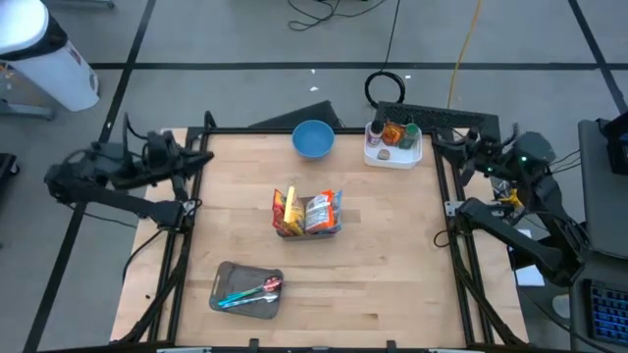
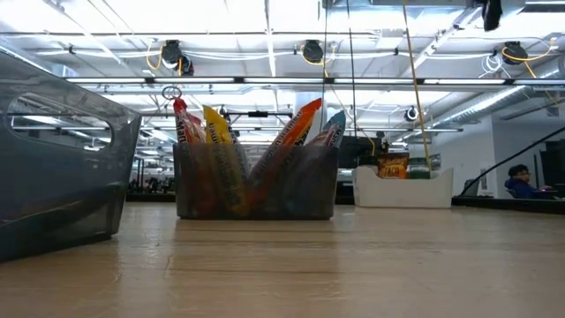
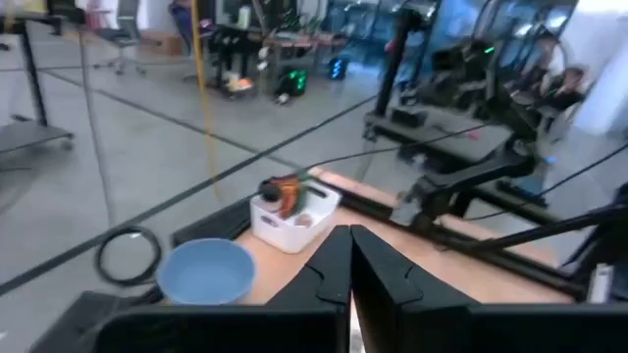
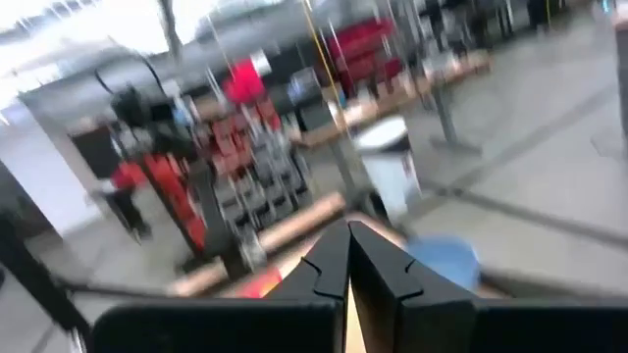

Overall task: Pick & Place Food Item
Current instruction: Return to Home Position

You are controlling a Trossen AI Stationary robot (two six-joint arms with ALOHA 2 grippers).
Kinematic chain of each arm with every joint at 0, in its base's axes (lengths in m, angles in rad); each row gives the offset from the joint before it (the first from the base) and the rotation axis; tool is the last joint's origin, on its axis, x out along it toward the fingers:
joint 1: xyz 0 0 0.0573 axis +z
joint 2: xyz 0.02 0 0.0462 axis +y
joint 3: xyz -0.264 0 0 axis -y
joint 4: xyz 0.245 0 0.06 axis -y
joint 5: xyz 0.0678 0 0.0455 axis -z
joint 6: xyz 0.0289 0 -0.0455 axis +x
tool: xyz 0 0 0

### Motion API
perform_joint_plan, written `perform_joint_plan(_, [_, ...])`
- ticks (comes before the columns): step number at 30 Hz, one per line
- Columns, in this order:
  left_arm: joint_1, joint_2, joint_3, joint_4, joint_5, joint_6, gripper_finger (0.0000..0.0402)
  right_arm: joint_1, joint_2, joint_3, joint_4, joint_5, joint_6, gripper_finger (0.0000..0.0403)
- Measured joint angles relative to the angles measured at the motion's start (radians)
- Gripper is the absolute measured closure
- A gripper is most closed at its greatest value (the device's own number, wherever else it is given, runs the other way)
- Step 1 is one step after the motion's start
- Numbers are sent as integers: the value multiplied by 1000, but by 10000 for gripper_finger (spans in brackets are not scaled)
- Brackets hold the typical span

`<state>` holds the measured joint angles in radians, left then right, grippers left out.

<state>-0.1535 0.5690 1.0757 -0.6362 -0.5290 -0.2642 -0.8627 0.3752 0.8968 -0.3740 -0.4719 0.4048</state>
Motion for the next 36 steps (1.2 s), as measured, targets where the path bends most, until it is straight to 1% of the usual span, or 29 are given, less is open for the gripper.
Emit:
perform_joint_plan(2, [0, -63, -106, 77, 12, -1, 393, 0, -2, 0, -91, 6, -41, 402])
perform_joint_plan(4, [0, -120, -194, 124, 13, -27, 384, 0, -11, -8, -147, 65, -55, 402])
perform_joint_plan(8, [0, -218, -335, 194, 14, -85, 382, 0, -80, -63, -144, 281, -58, 403])
perform_joint_plan(10, [0, -258, -385, 240, 14, -97, 391, 0, -128, -109, -117, 358, -45, 403])
perform_joint_plan(11, [0, -277, -406, 257, 14, -103, 395, 0, -153, -139, -89, 370, -28, 403])
perform_joint_plan(14, [0, -321, -458, 301, 14, -105, 393, 0, -208, -256, 44, 351, 48, 403])
perform_joint_plan(16, [0, -340, -476, 313, 14, -105, 385, 4, -219, -345, 123, 314, 99, 403])
perform_joint_plan(19, [0, -351, -496, 343, 13, -106, 385, 43, -210, -472, 250, 306, 148, 403])
perform_joint_plan(21, [0, -350, -499, 355, 12, -105, 394, 95, -199, -536, 338, 362, 158, 403])
perform_joint_plan(23, [0, -350, -499, 359, 6, -111, 397, 161, -190, -578, 395, 450, 138, 403])
perform_joint_plan(26, [0, -350, -499, 358, 5, -112, 387, 266, -178, -606, 414, 590, 79, 403])
perform_joint_plan(28, [0, -350, -499, 359, 4, -111, 383, 334, -166, -621, 407, 656, 41, 403])
perform_joint_plan(31, [0, -350, -499, 351, 5, -108, 392, 424, -149, -639, 412, 702, 3, 403])
perform_joint_plan(33, [0, -350, -499, 333, 4, -104, 397, 472, -144, -661, 413, 709, -1, 403])
perform_joint_plan(36, [0, -350, -501, 296, 4, -113, 389, 524, -144, -712, 424, 711, 32, 403])
